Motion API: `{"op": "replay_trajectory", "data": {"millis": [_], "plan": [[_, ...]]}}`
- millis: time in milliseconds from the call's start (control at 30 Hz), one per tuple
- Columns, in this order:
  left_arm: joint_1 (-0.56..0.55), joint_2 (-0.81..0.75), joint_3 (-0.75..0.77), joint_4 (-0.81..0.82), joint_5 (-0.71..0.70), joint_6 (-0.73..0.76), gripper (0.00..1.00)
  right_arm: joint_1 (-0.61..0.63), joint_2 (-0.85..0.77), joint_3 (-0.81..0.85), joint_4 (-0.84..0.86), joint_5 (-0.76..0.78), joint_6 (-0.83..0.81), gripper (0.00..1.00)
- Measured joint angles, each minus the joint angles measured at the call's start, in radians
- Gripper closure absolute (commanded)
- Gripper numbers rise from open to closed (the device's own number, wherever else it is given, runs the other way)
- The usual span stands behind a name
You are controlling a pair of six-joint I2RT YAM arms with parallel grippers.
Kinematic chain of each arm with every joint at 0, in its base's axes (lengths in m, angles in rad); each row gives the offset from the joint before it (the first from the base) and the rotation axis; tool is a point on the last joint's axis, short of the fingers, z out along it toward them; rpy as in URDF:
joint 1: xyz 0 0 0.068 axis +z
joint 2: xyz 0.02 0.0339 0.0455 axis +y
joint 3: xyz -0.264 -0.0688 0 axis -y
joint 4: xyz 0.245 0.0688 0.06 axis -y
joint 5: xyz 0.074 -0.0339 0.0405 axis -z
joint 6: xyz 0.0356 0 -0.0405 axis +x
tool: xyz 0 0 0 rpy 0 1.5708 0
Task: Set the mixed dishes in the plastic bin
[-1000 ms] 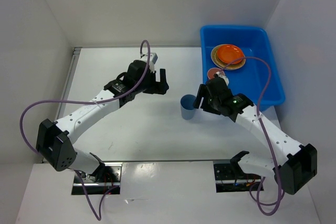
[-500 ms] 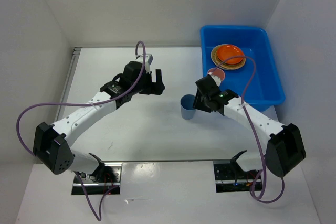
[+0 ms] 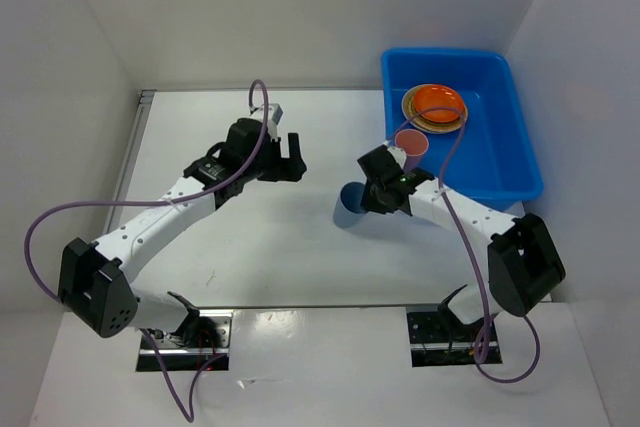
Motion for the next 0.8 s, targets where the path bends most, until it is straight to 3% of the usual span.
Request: {"op": "replay_trajectory", "data": {"millis": [267,567,700,800], "plan": [[0.046,-0.064,-0.015,-0.007,0.001,0.000,0.01,0.053,-0.018,0.094,-0.018,0.000,0.000,1.00],[0.152,-0.158,-0.077,-0.007,0.031,-0.002,0.01,0.053,-0.192,0.379,-0.023,0.114,-0.033,1.00],[0.190,-0.173,-0.093,-0.016,0.054,-0.002,0.01,-0.001,-0.210,0.454,-0.021,0.163,-0.042,1.00],[0.204,-0.183,-0.114,-0.017,0.072,-0.002,0.01,-0.121,-0.185,0.487,-0.025,0.179,-0.050,1.00]]}}
